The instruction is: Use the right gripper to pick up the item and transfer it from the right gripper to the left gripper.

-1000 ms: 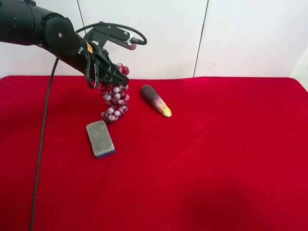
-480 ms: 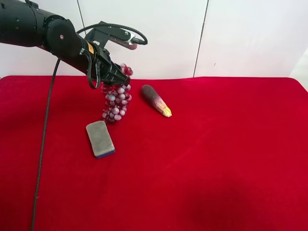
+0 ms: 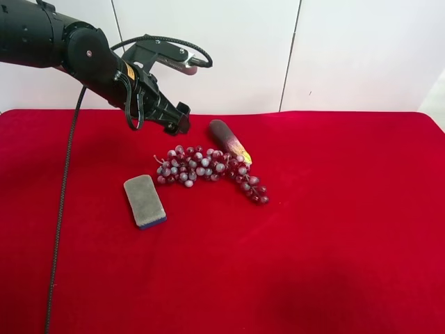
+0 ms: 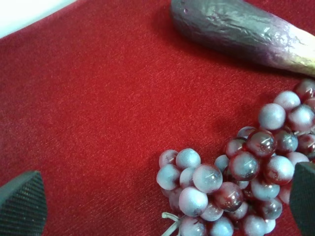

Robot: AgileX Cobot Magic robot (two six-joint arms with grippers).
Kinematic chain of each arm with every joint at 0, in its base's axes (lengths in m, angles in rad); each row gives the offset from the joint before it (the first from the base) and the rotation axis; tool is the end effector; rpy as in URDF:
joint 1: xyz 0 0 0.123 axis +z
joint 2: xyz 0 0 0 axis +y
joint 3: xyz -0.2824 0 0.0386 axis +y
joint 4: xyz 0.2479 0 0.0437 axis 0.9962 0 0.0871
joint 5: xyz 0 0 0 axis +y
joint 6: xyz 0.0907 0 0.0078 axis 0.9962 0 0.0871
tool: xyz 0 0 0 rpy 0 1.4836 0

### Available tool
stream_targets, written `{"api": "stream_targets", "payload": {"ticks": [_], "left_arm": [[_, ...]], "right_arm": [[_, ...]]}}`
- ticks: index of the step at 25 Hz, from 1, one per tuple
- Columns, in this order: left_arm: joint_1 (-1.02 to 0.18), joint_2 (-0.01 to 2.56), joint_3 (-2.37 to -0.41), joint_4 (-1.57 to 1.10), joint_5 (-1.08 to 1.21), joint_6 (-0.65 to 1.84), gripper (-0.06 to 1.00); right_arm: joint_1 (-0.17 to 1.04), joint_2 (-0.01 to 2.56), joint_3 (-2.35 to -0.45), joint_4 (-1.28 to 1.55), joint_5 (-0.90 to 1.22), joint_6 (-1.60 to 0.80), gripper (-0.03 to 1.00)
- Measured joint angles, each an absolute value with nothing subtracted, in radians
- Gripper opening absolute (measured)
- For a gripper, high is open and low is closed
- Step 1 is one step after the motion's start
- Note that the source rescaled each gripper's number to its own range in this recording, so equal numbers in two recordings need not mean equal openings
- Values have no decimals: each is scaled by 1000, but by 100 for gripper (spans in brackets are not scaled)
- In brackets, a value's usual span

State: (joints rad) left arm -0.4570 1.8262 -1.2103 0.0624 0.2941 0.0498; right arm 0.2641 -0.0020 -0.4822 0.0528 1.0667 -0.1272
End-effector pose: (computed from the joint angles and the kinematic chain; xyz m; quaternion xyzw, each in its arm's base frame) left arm 0.3580 -0.1742 0.2122 0.2570 0.8946 -0.0549 0.3615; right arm -0.0044 0.0032 0.2718 -0.1678 0.8420 0.0613 0.5090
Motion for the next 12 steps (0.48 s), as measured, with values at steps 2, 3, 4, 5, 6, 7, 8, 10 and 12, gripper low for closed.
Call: {"api": "stream_targets", "payload": {"ticks": [2, 3, 4, 5, 6, 7, 8, 10, 12], "left_arm": [[-457, 1826, -1210, 62, 295, 42, 100], [-457, 1826, -1210, 62, 295, 42, 100], [-457, 1826, -1210, 62, 295, 42, 100], [-457, 1826, -1210, 62, 296, 42, 100], [-457, 1826, -1210, 62, 296, 41, 100], [-457, 1826, -1210, 62, 298, 41, 100], [-457, 1826, -1210, 62, 302, 41, 100], [-457, 1826, -1210, 62, 315, 40, 100], [-457, 1826, -1210, 63, 326, 40, 100]], "right_arm": [[264, -2, -482, 53, 1067, -127, 99], [264, -2, -482, 53, 1067, -127, 99], [264, -2, -482, 53, 1067, -127, 99], [264, -2, -482, 53, 1067, -127, 99], [264, -2, -482, 53, 1067, -127, 99], [264, -2, -482, 53, 1067, -127, 99], [264, -2, -482, 53, 1067, -127, 99], [264, -2, -482, 53, 1067, -127, 99], [264, -2, -482, 53, 1067, -127, 99]]}}
